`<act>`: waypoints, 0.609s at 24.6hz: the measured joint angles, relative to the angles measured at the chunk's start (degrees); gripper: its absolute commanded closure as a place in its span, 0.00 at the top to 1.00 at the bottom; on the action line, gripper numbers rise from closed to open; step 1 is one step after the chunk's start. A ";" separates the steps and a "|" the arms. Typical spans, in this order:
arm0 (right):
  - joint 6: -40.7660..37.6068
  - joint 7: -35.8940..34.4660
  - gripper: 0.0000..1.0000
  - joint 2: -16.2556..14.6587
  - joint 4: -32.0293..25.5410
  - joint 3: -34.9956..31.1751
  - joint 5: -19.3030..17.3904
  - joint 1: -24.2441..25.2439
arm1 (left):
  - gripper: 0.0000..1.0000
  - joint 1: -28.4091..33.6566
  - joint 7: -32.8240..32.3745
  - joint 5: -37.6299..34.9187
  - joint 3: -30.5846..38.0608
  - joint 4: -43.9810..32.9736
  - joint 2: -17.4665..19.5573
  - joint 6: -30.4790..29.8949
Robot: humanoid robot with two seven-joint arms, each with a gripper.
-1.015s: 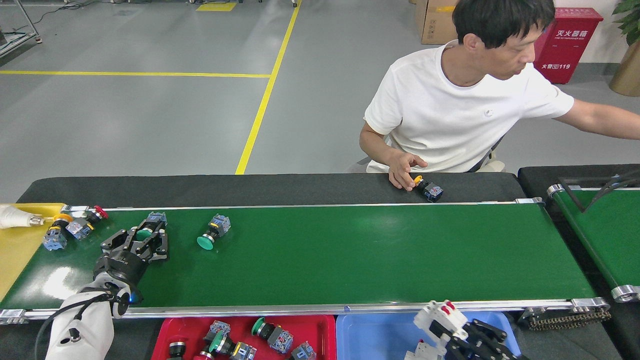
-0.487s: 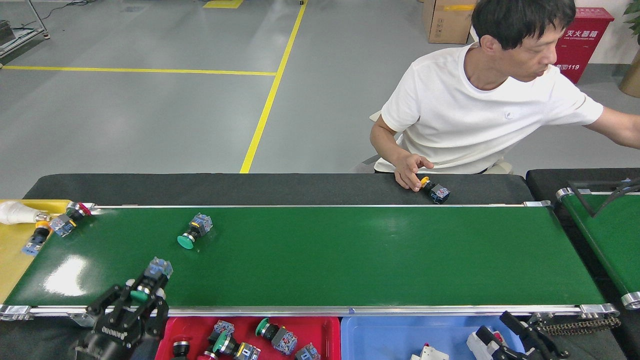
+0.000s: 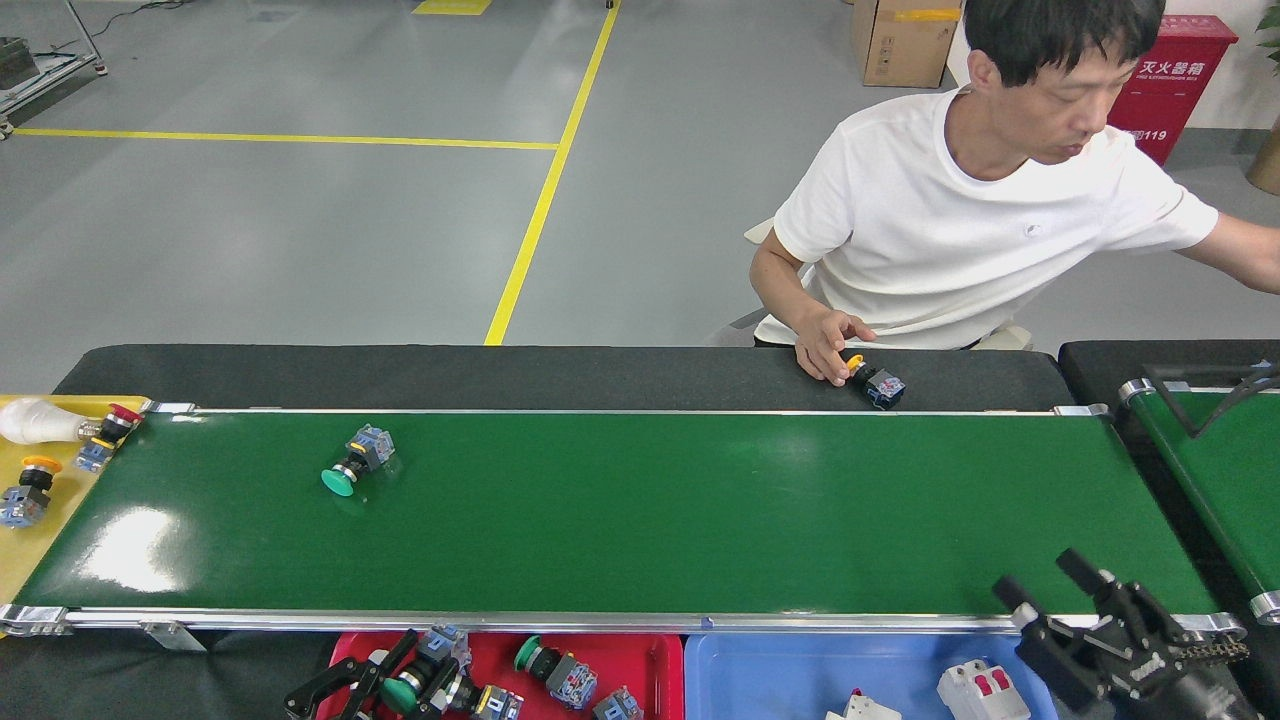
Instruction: Pick switch part from conveyor to tray
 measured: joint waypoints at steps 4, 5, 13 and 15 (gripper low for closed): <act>8.06 -1.89 0.96 5.48 0.03 0.81 8.90 -0.37 | 1.00 -0.05 -0.70 3.78 3.45 0.07 -1.13 -0.05; 8.88 -3.92 0.96 7.57 -0.11 0.96 12.18 -0.26 | 1.00 -0.21 -1.95 5.48 5.05 0.18 -1.72 -0.05; 10.50 -18.36 0.98 11.95 -4.98 1.39 21.55 3.01 | 1.00 -7.79 -8.54 10.87 19.52 9.09 -2.22 0.34; 9.68 -19.01 0.98 11.95 -5.76 2.33 21.56 4.44 | 1.00 -11.27 -9.65 10.87 21.92 13.32 -1.63 0.42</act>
